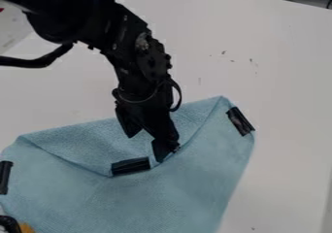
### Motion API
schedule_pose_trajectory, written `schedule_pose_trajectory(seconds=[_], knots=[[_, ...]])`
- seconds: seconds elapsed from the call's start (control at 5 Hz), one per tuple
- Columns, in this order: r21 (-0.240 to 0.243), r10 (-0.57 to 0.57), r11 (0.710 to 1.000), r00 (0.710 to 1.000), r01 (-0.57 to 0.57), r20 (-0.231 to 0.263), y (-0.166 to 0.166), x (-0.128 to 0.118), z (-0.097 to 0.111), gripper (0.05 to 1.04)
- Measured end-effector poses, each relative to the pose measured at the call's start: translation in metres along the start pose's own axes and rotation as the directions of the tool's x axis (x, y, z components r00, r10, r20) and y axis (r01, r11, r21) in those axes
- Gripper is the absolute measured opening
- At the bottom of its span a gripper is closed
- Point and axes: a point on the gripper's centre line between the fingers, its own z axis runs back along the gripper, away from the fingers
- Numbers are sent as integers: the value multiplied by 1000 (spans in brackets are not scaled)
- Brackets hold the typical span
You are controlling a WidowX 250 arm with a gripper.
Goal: Unfold the cloth from bottom to top
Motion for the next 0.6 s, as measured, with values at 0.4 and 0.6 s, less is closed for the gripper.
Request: schedule_pose_trajectory(seconds=[0.4, 0.6], knots=[[-63, 84, 994, 996, -84, -11, -15, -21, -14, 690], [-76, 97, 992, 995, -97, -9, -15, -22, -16, 381]])
